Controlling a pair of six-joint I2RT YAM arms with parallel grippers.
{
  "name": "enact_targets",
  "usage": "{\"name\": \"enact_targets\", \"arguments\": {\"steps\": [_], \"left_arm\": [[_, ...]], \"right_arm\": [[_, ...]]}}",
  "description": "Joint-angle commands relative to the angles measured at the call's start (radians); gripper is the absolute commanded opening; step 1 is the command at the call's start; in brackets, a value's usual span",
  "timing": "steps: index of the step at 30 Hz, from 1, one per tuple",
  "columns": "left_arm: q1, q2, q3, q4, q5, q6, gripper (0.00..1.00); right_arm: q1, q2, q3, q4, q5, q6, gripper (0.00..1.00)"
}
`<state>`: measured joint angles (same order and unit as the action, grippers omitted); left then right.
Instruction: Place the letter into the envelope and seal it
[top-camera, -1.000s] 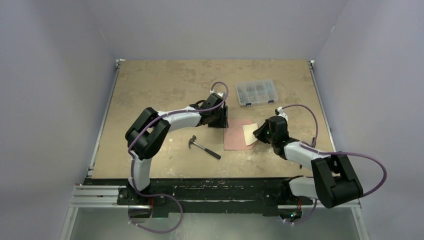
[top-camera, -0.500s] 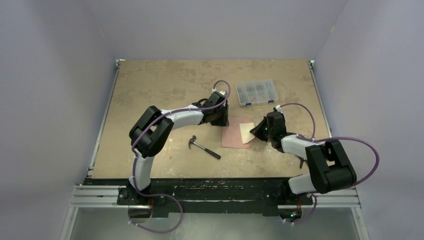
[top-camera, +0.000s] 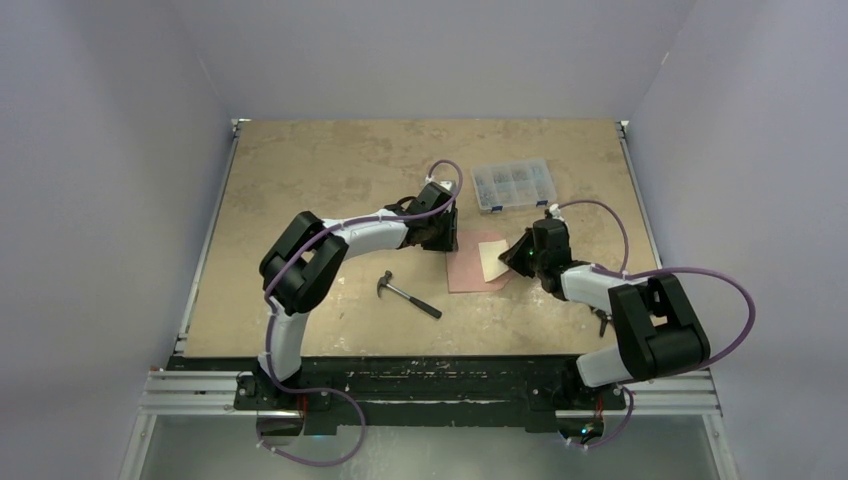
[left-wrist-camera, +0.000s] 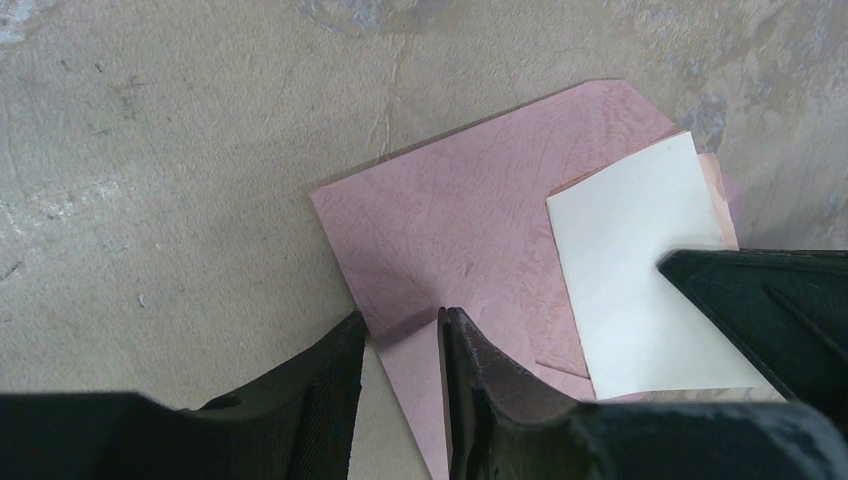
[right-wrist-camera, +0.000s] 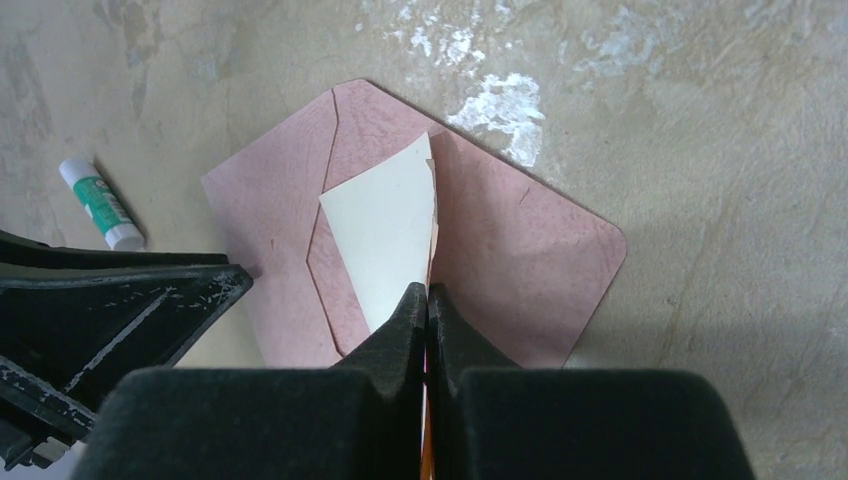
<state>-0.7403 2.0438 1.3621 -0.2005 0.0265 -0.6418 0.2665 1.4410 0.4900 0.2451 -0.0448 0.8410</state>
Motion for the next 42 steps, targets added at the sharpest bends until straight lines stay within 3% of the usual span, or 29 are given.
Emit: {"name": "enact_targets", "arguments": {"steps": [1,24,29,36,42], "left_arm": [[-0.001,0.042,0.009,-0.026,0.006,0.036,0.33],[0.0,0.049,0.015,0.0,-0.014,0.1,0.35],[0.002,0.041,0.022,-0.04,-0.096,0.126,0.35],[0.01,0.025,0.028,-0.066,-0.112,0.14,0.36],[0.01,0.026,0.035,-0.087,-0.075,0.103,0.37]], "right_arm": [[-0.001,0.001,0.016,0.072,-0.041,-0.049,0.0],[0.0,-0.008,0.06,0.047,-0.187,-0.22,0.0],[-0.001,-0.097,0.054,-0.062,-0.06,-0.242,0.0],[-0.002,-0.242,-0.094,0.216,-0.04,-0.267,0.0],[-0.001,-0.21,-0.235,0.467,-0.022,-0.226,0.0]]}}
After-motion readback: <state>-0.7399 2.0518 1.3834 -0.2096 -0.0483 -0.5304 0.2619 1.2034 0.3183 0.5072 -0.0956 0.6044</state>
